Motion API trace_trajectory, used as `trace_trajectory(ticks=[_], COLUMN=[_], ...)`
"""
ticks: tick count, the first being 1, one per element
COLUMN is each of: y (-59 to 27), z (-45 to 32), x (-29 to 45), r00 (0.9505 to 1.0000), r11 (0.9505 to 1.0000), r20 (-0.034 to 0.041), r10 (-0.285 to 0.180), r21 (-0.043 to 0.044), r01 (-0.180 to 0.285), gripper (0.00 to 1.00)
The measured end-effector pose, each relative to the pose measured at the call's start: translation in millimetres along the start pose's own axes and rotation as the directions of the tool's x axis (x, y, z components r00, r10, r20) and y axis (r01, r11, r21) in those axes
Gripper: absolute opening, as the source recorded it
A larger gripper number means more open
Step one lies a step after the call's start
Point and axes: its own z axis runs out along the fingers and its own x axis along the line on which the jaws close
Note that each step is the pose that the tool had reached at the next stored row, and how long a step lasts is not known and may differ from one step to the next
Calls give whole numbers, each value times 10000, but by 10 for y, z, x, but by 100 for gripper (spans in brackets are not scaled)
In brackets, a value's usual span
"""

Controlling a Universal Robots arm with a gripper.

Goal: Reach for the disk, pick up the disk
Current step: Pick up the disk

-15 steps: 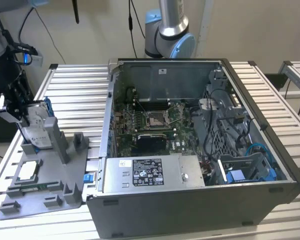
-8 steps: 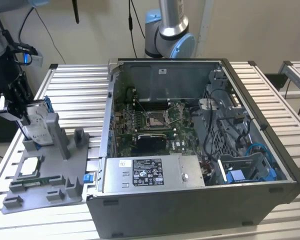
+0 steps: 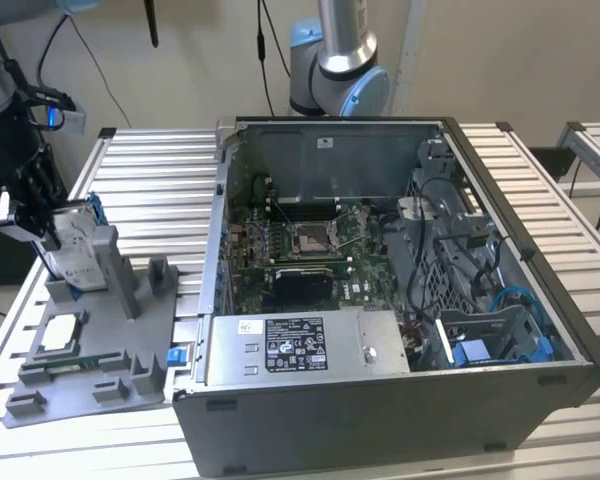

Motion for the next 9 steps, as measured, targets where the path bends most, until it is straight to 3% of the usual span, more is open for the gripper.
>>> trace_trajectory(ticks=[1, 4, 7, 9], y=[0, 0, 0, 0], z=[-1, -2, -1, -3], x=[0, -1, -1, 0], r00=[9999, 10000, 9998, 9999], r11=[10000, 10000, 10000, 10000], r20=[-101, -90, -186, -156], r10=[-2, -2, -1, -3], r21=[-11, -11, -19, -19], r01=[2, 1, 1, 3], gripper=[0, 0, 0, 0])
